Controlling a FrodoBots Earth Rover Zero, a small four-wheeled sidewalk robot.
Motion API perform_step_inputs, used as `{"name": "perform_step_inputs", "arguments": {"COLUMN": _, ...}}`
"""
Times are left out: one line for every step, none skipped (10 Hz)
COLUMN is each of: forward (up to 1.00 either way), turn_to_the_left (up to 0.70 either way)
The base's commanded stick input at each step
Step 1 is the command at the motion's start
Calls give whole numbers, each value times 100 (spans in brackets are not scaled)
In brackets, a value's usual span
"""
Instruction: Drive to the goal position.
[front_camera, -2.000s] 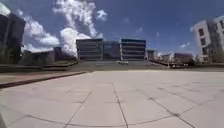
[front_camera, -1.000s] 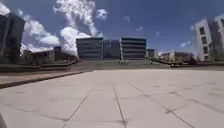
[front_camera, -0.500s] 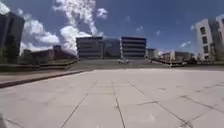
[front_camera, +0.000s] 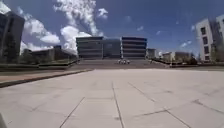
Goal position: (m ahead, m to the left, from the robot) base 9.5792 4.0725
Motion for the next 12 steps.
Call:
{"name": "perform_step_inputs", "arguments": {"forward": 70, "turn_to_the_left": 0}}
{"name": "perform_step_inputs", "arguments": {"forward": 70, "turn_to_the_left": 0}}
{"name": "perform_step_inputs", "arguments": {"forward": 70, "turn_to_the_left": 0}}
{"name": "perform_step_inputs", "arguments": {"forward": 70, "turn_to_the_left": 0}}
{"name": "perform_step_inputs", "arguments": {"forward": 70, "turn_to_the_left": 0}}
{"name": "perform_step_inputs", "arguments": {"forward": 70, "turn_to_the_left": 0}}
{"name": "perform_step_inputs", "arguments": {"forward": 70, "turn_to_the_left": 0}}
{"name": "perform_step_inputs", "arguments": {"forward": 70, "turn_to_the_left": 0}}
{"name": "perform_step_inputs", "arguments": {"forward": 70, "turn_to_the_left": 0}}
{"name": "perform_step_inputs", "arguments": {"forward": 70, "turn_to_the_left": 0}}
{"name": "perform_step_inputs", "arguments": {"forward": 70, "turn_to_the_left": 0}}
{"name": "perform_step_inputs", "arguments": {"forward": 70, "turn_to_the_left": 0}}
